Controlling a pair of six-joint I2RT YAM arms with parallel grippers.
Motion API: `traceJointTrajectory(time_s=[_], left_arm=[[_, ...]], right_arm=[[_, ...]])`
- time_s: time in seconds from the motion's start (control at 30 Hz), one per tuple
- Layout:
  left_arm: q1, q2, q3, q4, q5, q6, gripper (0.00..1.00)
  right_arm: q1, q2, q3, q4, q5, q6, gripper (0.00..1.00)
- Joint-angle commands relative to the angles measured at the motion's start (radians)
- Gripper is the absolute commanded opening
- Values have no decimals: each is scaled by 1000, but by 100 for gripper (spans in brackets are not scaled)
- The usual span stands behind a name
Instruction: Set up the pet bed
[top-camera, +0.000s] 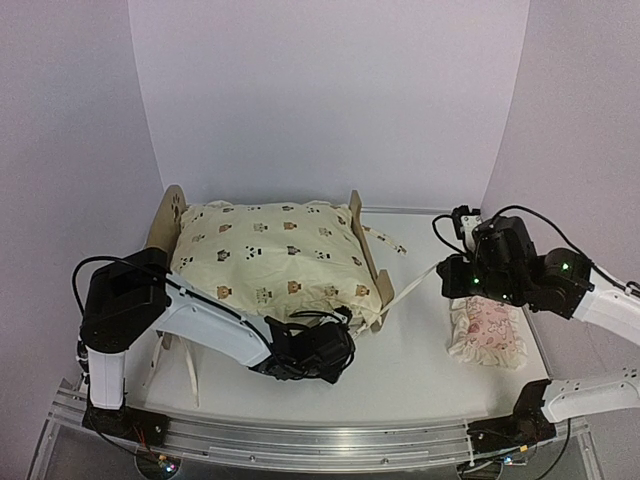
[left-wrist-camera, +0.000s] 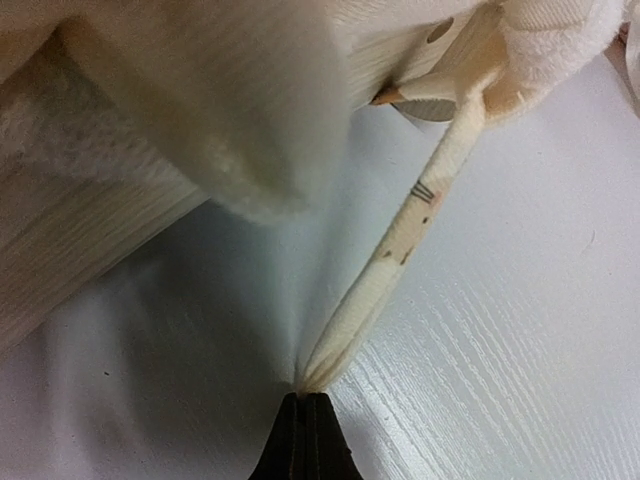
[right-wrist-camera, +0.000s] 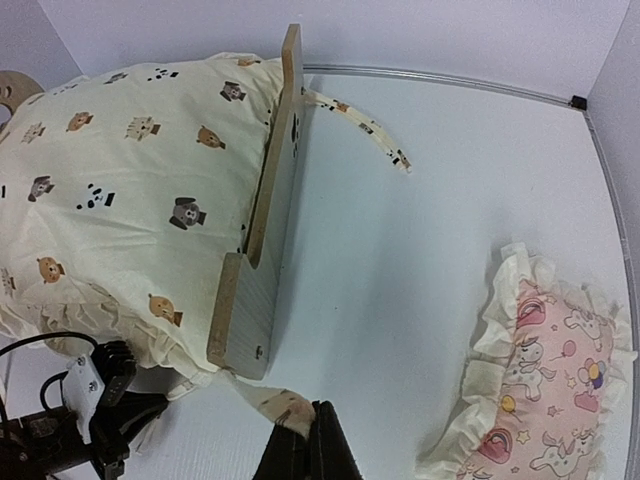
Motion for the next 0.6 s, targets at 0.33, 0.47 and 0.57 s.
traceJointTrajectory(time_s=[0.33, 0.47, 0.57], left_arm=[[7, -54, -227, -182, -3, -149, 1], [-4, -115, -225, -208, -25, -147, 12], [-13, -165, -217, -264, -53, -155, 25]], right_arm=[[-55, 144, 178, -6, -56, -98, 0], [-56, 161, 222, -7, -241, -137, 17], [-67, 229, 312, -50, -334, -133, 49]])
